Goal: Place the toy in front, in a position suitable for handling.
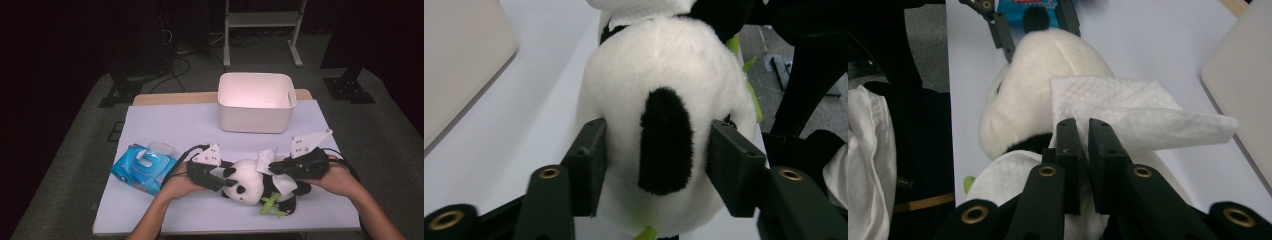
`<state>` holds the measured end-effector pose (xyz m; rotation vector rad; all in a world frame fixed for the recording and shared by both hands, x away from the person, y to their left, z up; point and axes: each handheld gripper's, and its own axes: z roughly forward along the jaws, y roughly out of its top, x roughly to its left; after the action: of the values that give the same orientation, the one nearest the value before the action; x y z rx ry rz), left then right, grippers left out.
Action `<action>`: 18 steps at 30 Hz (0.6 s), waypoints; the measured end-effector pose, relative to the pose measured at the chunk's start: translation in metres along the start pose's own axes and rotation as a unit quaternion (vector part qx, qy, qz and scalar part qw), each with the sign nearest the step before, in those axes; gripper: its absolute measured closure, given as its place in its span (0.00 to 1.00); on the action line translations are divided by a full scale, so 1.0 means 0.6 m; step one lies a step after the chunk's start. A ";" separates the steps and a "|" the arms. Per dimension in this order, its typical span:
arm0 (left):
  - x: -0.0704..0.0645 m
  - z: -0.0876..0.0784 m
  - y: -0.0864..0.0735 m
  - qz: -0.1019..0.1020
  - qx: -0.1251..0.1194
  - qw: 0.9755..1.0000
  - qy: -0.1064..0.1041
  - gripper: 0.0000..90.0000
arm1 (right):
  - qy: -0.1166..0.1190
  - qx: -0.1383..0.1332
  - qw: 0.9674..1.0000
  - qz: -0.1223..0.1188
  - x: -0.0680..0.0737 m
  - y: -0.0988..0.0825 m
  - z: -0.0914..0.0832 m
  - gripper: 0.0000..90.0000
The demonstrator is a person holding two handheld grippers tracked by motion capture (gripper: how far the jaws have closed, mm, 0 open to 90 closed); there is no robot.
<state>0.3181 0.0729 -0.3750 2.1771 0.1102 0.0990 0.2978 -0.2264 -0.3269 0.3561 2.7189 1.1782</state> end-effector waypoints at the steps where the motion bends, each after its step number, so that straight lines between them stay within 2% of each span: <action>1: 0.000 0.000 0.000 0.002 -0.003 1.000 0.001 0.54 | 0.003 0.000 1.000 -0.003 0.000 0.004 0.004 0.93; 5: -0.003 0.001 0.004 0.010 0.001 1.000 0.004 0.56 | 0.019 0.001 1.000 -0.017 0.001 0.029 0.033 0.93; 9: -0.004 0.002 0.003 0.008 -0.002 1.000 0.005 0.57 | 0.031 -0.003 0.999 -0.024 0.001 0.052 0.048 0.93; 13: -0.008 0.007 0.009 0.017 0.001 1.000 0.005 0.57 | 0.044 -0.003 0.998 -0.042 0.010 0.084 0.066 0.93; 15: -0.010 0.009 0.010 0.024 0.011 1.000 0.007 0.57 | 0.051 0.007 0.997 -0.052 0.016 0.096 0.084 0.93; 16: -0.009 0.007 0.007 0.021 0.009 1.000 0.006 0.57 | 0.053 0.013 0.997 -0.059 0.017 0.099 0.091 0.93; 18: -0.006 0.005 0.001 0.015 0.000 1.000 0.002 0.57 | 0.055 0.014 0.997 -0.056 0.015 0.100 0.093 0.93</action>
<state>0.3149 0.0696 -0.3765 2.1789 0.0792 0.1216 0.3116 -0.1455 -0.3210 0.1453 2.8088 1.1634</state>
